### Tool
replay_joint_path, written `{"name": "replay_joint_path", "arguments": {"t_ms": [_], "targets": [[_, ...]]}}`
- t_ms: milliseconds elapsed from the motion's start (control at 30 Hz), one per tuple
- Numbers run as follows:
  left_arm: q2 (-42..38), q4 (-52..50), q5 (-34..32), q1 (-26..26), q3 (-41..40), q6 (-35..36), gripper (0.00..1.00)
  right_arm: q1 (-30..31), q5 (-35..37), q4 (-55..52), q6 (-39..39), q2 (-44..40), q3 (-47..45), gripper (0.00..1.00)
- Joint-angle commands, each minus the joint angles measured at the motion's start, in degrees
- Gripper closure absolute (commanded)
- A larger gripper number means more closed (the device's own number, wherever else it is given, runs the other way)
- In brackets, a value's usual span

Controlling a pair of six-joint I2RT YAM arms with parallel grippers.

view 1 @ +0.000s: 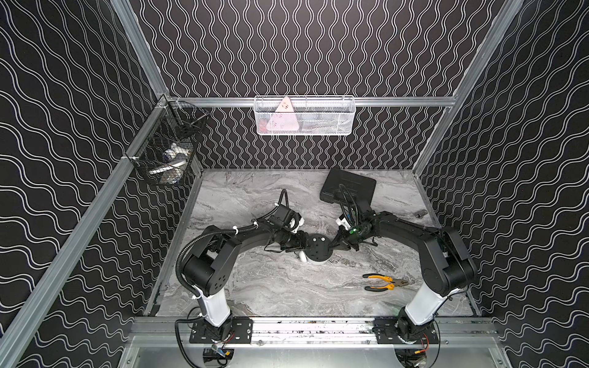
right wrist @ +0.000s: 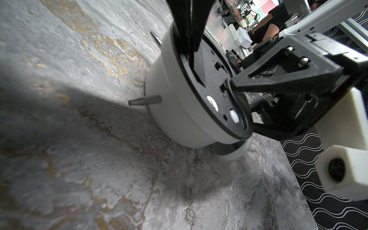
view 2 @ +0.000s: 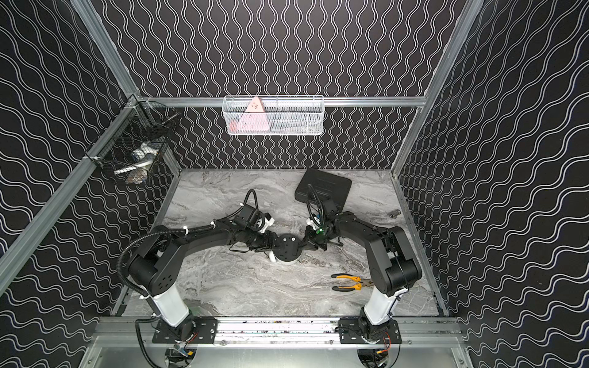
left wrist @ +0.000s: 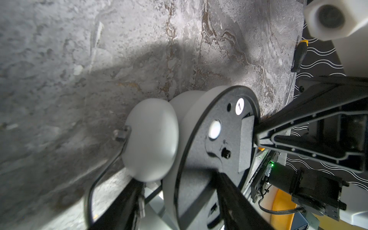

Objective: Insert the battery into the alarm
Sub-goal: Install the cover on the alarm.

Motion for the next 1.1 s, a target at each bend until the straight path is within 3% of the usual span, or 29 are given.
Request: {"name": "replay_joint_path", "arguments": {"t_ms": [0, 667, 1067], "targets": [[0.6, -6.9, -7.2, -0.2, -0.5, 1.4, 0.4, 0.1, 1.1, 0.3, 1.2, -0.1, 0.0, 0.94], [0.5, -6.7, -7.0, -0.1, -0.5, 1.4, 0.4, 0.1, 3.5, -3.4, 0.9, -2.6, 0.4, 0.82], [0.6, -6.6, -6.8, -0.1, -0.6, 1.3, 0.4, 0.1, 5.0, -4.4, 1.3, -3.6, 0.2, 0.81]]}}
